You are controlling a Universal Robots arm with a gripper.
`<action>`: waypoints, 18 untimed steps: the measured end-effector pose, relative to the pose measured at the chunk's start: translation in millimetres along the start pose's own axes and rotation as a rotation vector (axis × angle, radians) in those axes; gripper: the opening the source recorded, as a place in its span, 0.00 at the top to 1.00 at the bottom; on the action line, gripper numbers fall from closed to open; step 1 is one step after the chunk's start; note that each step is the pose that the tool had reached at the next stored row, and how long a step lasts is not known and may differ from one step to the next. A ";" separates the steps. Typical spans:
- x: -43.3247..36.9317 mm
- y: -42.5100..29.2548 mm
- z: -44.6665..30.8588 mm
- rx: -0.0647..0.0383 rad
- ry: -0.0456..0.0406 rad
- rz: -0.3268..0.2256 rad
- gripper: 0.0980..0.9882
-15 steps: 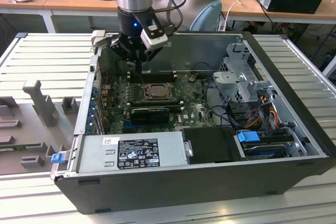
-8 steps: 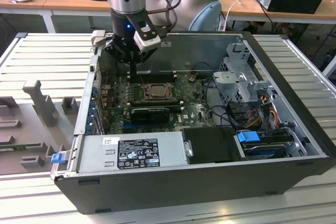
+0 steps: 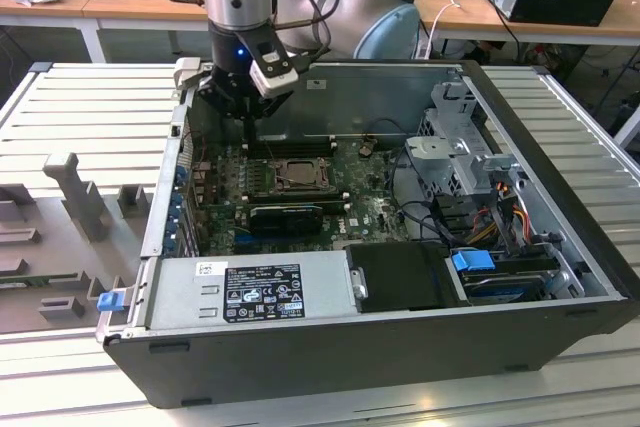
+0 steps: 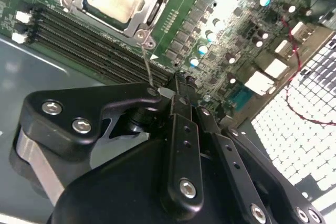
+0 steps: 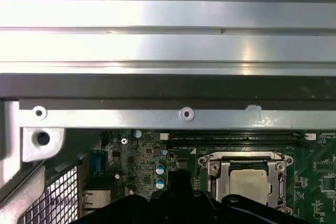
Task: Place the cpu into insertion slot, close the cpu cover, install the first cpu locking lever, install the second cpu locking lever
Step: 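Install the first cpu locking lever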
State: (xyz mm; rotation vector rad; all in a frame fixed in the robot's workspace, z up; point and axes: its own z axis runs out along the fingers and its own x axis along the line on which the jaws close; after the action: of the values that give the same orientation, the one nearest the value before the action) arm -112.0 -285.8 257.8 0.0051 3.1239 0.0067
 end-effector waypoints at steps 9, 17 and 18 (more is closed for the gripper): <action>-7.7 2.7 0.8 0.000 0.0002 0.000 0.99; -15.3 2.7 0.9 0.000 0.0002 0.000 0.99; -17.7 2.7 1.0 0.000 0.0001 0.000 0.99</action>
State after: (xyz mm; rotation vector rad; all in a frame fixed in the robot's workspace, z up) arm -94.3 -283.2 257.2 0.0050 3.1240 0.0069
